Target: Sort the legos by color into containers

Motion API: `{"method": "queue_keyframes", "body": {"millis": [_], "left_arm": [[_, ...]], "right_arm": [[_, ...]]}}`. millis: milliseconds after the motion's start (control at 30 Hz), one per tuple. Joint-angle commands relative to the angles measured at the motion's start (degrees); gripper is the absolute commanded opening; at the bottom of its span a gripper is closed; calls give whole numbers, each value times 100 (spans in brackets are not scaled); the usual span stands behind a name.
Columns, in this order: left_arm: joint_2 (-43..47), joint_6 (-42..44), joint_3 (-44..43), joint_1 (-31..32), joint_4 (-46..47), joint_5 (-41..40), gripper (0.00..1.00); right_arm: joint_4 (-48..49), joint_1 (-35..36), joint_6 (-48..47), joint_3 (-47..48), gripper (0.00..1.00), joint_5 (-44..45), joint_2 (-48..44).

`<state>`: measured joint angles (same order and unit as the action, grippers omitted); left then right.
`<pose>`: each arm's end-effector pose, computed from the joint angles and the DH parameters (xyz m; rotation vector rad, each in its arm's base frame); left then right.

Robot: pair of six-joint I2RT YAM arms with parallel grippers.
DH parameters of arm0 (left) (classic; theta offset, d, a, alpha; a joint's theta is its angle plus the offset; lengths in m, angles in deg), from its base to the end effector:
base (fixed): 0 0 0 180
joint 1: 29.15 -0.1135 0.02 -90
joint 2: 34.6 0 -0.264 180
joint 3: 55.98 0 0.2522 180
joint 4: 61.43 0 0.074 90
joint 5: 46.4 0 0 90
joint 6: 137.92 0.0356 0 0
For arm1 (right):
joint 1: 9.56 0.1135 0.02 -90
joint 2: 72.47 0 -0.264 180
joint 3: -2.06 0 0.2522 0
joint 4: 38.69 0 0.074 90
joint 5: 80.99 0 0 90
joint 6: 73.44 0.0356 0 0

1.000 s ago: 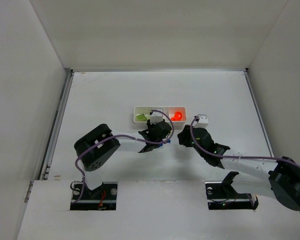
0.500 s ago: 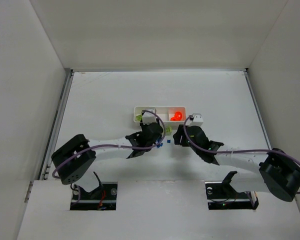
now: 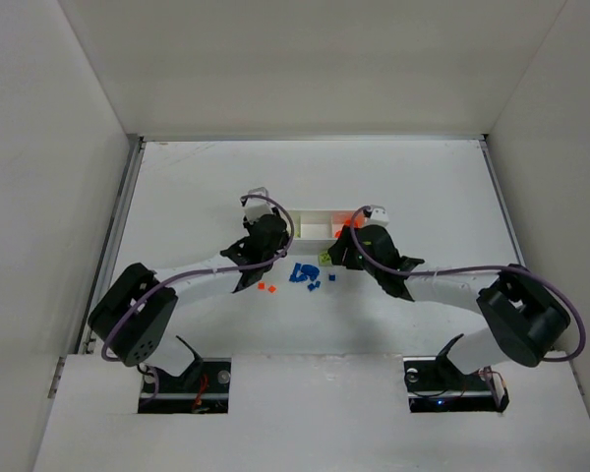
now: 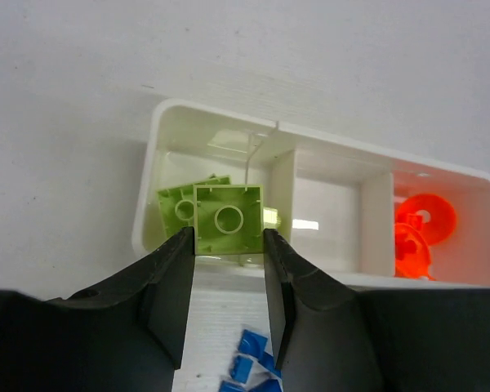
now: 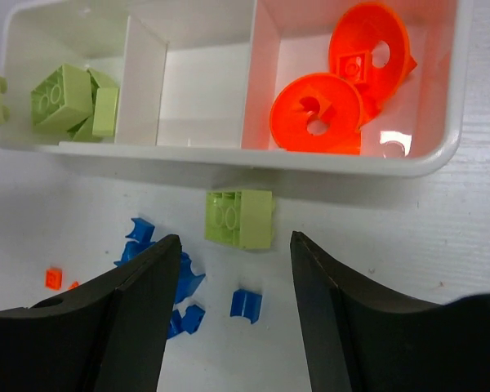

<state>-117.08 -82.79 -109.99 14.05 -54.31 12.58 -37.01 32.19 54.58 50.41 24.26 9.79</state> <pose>0.2345 -0.1951 0.2170 -0.2181 1.8957 -0.4021 0.2192 0.1831 0.1766 0.0889 2.1577 0.5407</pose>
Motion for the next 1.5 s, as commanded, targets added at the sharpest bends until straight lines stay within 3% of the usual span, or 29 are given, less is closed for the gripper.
{"method": "queue_keyframes", "body": {"millis": [0,133,300,433,533,700,967,1100,1467], "left_arm": [[-259,60,-273,-237,267,369,18],[-497,68,-378,-387,320,474,23],[-594,95,-449,-466,320,589,35],[-270,95,-273,-449,320,580,43],[151,77,-80,-431,320,563,45],[863,60,210,-370,258,554,47],[1524,60,614,-317,91,545,46],[1848,16,921,-317,48,379,44],[2886,-239,1959,-18,-655,-132,43]], "right_arm": [[336,-242,162,276,61,-504,123],[275,-383,92,452,60,-909,361],[266,-445,127,487,60,-997,642],[319,-454,135,531,55,-1173,870],[372,-454,135,558,46,-1199,941],[442,-427,179,409,29,-1042,722],[3,-68,197,39,27,-628,-499],[-156,3,83,424,27,-663,-764],[-6,3,-146,2666,28,-558,1485]]}}
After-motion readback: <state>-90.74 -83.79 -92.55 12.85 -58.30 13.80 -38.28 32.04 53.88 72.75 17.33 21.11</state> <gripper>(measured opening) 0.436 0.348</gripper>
